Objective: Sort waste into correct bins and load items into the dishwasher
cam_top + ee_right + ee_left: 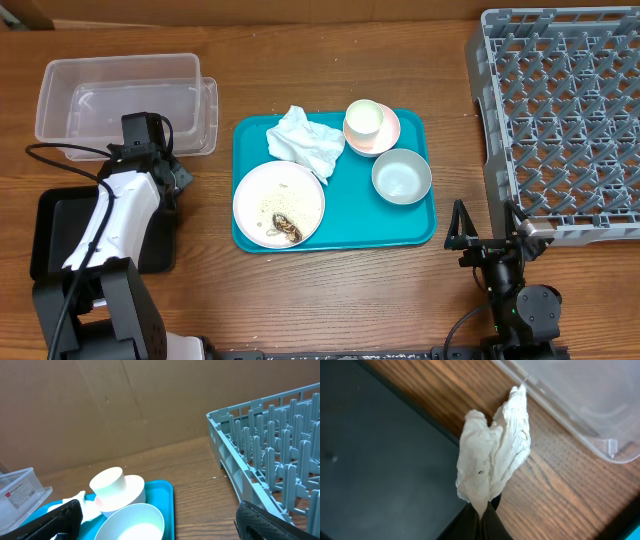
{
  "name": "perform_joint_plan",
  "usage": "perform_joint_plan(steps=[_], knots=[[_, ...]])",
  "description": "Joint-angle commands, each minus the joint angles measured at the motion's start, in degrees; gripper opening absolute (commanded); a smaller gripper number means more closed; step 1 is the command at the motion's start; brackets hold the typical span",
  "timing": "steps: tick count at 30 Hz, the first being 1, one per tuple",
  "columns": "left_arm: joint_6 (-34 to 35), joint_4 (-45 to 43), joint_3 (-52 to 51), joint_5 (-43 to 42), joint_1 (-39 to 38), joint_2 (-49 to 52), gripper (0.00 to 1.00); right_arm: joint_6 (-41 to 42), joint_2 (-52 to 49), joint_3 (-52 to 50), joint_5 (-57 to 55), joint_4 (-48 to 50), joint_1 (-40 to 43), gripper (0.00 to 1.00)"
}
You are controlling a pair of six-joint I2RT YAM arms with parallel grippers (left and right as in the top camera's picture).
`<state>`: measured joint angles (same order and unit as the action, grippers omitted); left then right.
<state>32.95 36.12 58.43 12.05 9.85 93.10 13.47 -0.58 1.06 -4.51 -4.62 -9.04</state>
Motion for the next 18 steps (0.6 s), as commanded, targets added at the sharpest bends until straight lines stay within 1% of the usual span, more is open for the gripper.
perform_joint_plan(steps=[1, 6, 10, 14, 18], knots=[[0.3, 2.3, 2.7, 0.3, 0.3, -1.9, 0.04, -0.4, 0.4, -0.6, -0.3, 0.2, 0.2, 1.0], [0.3, 7.3, 7.8, 0.3, 0.3, -5.2, 0.04, -0.4, 0.4, -0.6, -0.3, 0.2, 0.2, 1.0], [0.6, 8.0, 10.7, 0.3, 0.3, -9.0, 0.04, -0.4, 0.4, -0.6, -0.3, 0.2, 0.2, 1.0], [0.5, 3.1, 11.3, 0.6, 0.3, -12.8, 0.04, -0.4, 0.4, -0.6, -0.3, 0.2, 0.2, 1.0], [0.5, -5.4, 11.3, 0.5, 0.3, -12.6, 0.04, -0.4, 0.4, -0.6, -0.3, 0.2, 0.2, 1.0]])
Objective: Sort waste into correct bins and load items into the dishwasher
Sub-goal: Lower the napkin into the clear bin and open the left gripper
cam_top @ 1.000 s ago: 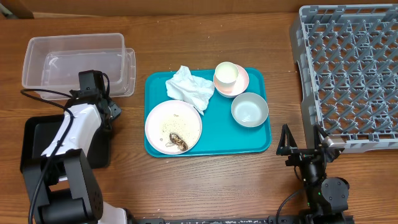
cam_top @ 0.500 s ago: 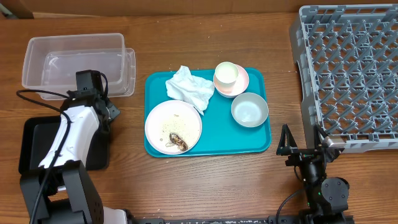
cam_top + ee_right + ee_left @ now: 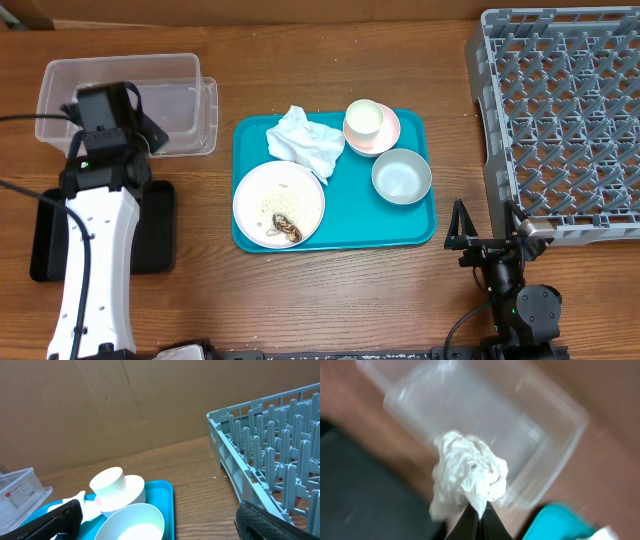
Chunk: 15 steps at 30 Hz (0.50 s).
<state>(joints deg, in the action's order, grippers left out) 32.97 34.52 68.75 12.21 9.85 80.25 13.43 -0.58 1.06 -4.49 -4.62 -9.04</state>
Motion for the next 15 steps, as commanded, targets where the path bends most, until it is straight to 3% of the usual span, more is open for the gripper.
perform_joint_plan(steps=[1, 8, 9, 10, 11, 12, 15], knots=[[0.5, -5.7, 1.0, 0.4, 0.3, 0.8, 0.04, -0.4, 0.4, -0.6, -0.3, 0.2, 0.2, 1.0], [0.1, -21.2, 1.0, 0.4, 0.3, 11.0, 0.05, -0.4, 0.4, -0.6, -0.3, 0.2, 0.2, 1.0], [0.0, -21.7, 1.0, 0.4, 0.3, 12.3, 0.12, -0.4, 0.4, -0.6, -0.3, 0.2, 0.2, 1.0], [0.0, -22.0, 1.0, 0.4, 0.3, 13.2, 0.27, -0.4, 0.4, -0.6, -0.3, 0.2, 0.2, 1.0], [0.0, -22.0, 1.0, 0.4, 0.3, 13.9, 0.53, -0.4, 0.4, -0.6, -0.3, 0.2, 0.2, 1.0], [0.0, -22.0, 1.0, 0.4, 0.3, 14.1, 0.67, -0.4, 0.4, -0.6, -0.3, 0.2, 0.2, 1.0], [-0.9, -21.3, 1.1, 0.3, 0.3, 13.1, 0.89, -0.4, 0.4, -0.6, -0.3, 0.2, 0.2, 1.0]])
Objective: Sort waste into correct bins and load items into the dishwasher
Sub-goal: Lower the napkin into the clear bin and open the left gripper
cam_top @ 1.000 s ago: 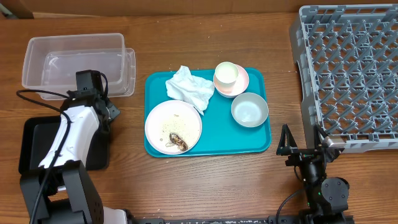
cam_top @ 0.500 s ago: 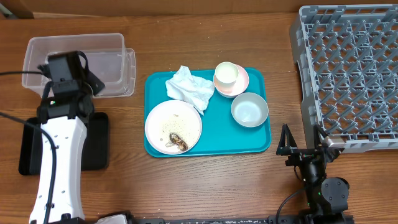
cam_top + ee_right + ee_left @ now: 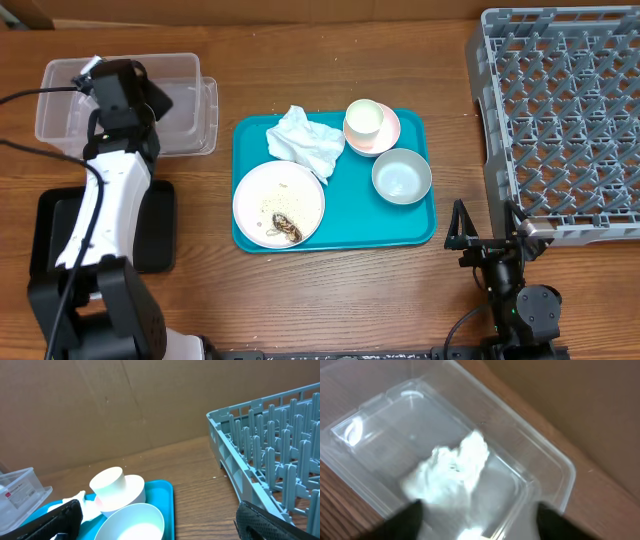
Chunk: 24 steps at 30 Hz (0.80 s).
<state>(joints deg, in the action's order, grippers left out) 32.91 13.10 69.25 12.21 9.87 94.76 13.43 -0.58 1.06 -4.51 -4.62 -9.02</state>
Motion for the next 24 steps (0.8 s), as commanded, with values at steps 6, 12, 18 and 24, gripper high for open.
perform_joint_plan(steps=[6, 12, 18, 24], knots=[[-0.8, 11.2, 0.7, 0.4, 0.3, -10.5, 1.0, -0.4, 0.4, -0.6, -0.3, 0.2, 0.2, 1.0], [-0.7, 38.9, 0.6, 0.5, 0.1, -24.2, 0.97, -0.4, 0.4, -0.6, -0.3, 0.2, 0.2, 1.0], [0.3, 48.6, -2.3, 3.5, 0.2, -24.5, 0.04, -0.4, 0.4, -0.6, -0.3, 0.2, 0.2, 1.0], [0.6, 41.8, -11.4, 4.7, 0.3, -22.3, 0.04, -0.4, 0.4, -0.6, -0.3, 0.2, 0.2, 1.0]])
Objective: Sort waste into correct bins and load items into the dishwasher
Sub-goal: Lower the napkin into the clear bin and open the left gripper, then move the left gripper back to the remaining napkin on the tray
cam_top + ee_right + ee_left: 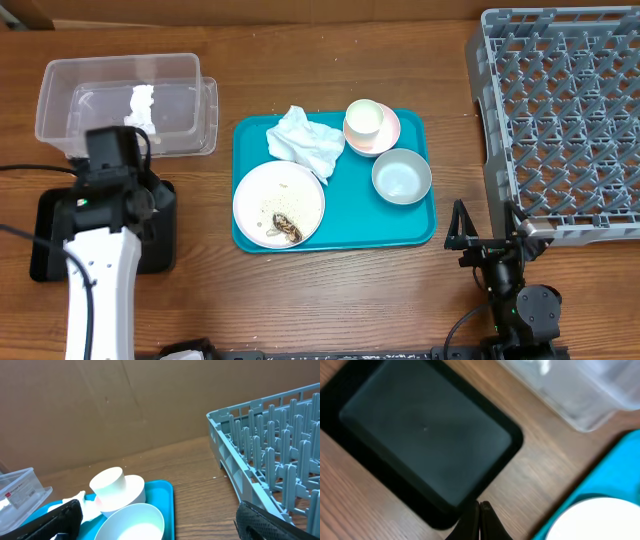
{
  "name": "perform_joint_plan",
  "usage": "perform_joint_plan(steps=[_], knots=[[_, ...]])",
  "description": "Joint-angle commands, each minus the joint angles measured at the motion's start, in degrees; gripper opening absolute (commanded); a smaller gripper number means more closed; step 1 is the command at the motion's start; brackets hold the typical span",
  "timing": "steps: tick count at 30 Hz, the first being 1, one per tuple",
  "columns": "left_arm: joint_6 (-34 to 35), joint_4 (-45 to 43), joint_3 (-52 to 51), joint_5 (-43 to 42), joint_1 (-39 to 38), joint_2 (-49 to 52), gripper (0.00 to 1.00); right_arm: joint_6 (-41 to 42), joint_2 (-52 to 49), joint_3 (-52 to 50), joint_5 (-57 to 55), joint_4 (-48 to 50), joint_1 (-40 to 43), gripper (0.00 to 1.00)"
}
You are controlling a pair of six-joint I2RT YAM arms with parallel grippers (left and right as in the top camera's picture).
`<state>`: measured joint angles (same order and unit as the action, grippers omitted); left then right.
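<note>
A crumpled white tissue [142, 100] lies inside the clear plastic bin [60, 88] at the back left. My left gripper [480, 509] is shut and empty, hanging over the near right edge of the black tray [425, 445]. The teal tray [420, 225] carries a white plate [278, 203] with food scraps, a second crumpled napkin [305, 140], a cup [364, 118] on a pink saucer, and a pale bowl [401, 176]. My right gripper [160, 510] stands open low at the table's front, facing the bowl [132, 522] and cup [111, 485].
The grey dish rack [560, 120] fills the right side; its near corner [225, 455] stands just right of my right gripper. The left arm [100, 260] lies across the black tray [50, 240]. A brown cardboard wall runs along the back.
My left gripper was open above the clear bin with the tissue below it. Now it is shut, empty, and back over the black tray's edge. The tissue lies in the bin.
My left gripper held a tissue between the black tray and the clear bin. Then it held the tissue at the bin's rim. Then it was open over the bin, tissue released. Now the tissue rests in the bin. The right arm has stayed still.
</note>
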<state>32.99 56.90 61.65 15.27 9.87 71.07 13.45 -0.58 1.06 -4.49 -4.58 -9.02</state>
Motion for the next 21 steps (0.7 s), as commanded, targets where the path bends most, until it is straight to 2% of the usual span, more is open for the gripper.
perform_joint_plan(steps=[1, 8, 14, 21], knots=[[0.5, -3.7, -5.3, 1.7, 0.3, 2.0, 0.04, -0.4, 0.4, -0.6, -0.3, 0.2, 0.2, 1.0], [0.5, -17.1, -13.3, 4.3, 0.3, 9.5, 0.04, -0.4, 0.4, -0.6, -0.3, 0.2, 0.2, 1.0], [0.2, -24.9, -13.7, 7.6, 0.3, 18.5, 0.04, -0.4, 0.4, -0.6, -0.3, 0.2, 0.2, 1.0], [0.2, -26.8, -13.7, 3.6, 0.1, 22.0, 0.04, -0.4, 0.4, -0.6, -0.3, 0.2, 0.2, 1.0]])
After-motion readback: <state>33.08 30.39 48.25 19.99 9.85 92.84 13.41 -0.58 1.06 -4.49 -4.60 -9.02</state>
